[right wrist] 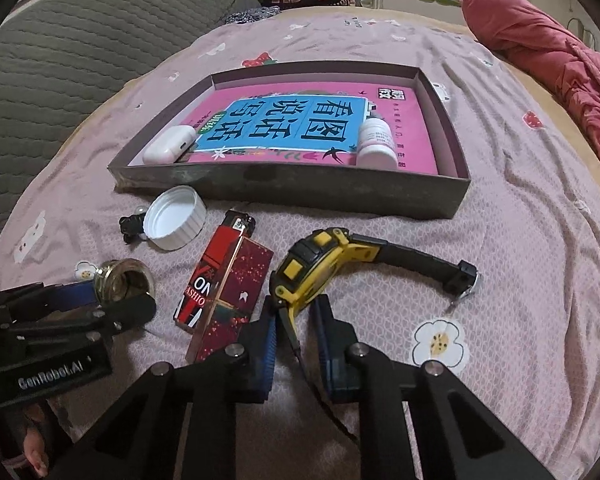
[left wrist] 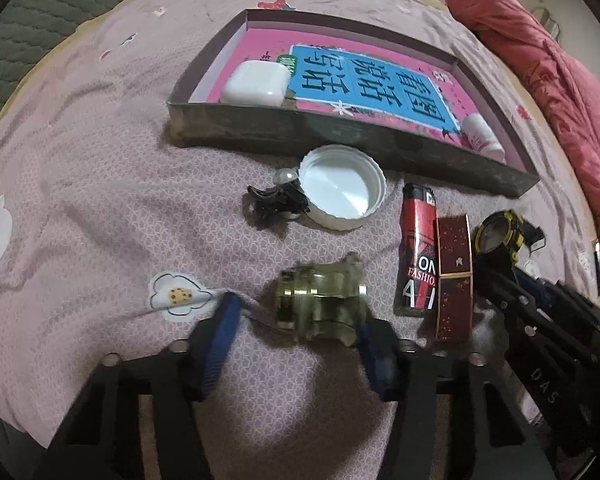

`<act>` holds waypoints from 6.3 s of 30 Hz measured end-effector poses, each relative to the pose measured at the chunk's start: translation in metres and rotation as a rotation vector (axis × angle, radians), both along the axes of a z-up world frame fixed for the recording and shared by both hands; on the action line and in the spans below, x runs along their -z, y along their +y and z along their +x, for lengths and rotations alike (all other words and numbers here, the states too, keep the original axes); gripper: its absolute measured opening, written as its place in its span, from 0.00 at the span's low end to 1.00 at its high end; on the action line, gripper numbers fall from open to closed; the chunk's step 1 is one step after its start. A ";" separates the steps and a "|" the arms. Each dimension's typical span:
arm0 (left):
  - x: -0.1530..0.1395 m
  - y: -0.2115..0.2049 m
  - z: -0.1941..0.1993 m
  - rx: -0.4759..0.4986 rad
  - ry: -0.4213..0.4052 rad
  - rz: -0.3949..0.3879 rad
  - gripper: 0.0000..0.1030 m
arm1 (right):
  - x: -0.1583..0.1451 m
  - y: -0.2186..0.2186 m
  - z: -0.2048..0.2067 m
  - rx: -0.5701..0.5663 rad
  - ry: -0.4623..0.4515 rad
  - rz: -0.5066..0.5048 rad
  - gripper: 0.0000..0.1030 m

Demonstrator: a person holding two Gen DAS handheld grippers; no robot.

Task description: Organize rigid objects

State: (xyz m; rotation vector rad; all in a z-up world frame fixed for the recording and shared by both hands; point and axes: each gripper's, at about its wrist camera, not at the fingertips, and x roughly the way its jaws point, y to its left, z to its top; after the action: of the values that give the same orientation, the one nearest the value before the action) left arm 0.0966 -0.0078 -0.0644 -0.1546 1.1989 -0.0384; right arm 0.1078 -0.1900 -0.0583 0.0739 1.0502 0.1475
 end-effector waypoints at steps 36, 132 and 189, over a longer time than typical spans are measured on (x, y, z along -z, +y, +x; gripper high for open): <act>-0.025 -0.001 -0.006 0.068 -0.109 -0.011 0.34 | -0.021 -0.009 -0.013 -0.006 -0.084 0.044 0.16; -0.018 -0.053 0.150 0.230 -0.127 0.081 0.34 | -0.013 0.000 0.112 -0.109 -0.021 -0.056 0.16; -0.029 -0.025 0.117 0.197 -0.143 -0.012 0.47 | -0.042 -0.015 0.082 -0.028 -0.090 -0.017 0.48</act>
State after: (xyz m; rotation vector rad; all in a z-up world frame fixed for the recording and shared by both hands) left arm 0.2135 -0.0323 -0.0353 -0.0426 1.0677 -0.2256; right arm 0.1899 -0.2054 -0.0163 0.0365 0.9627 0.1653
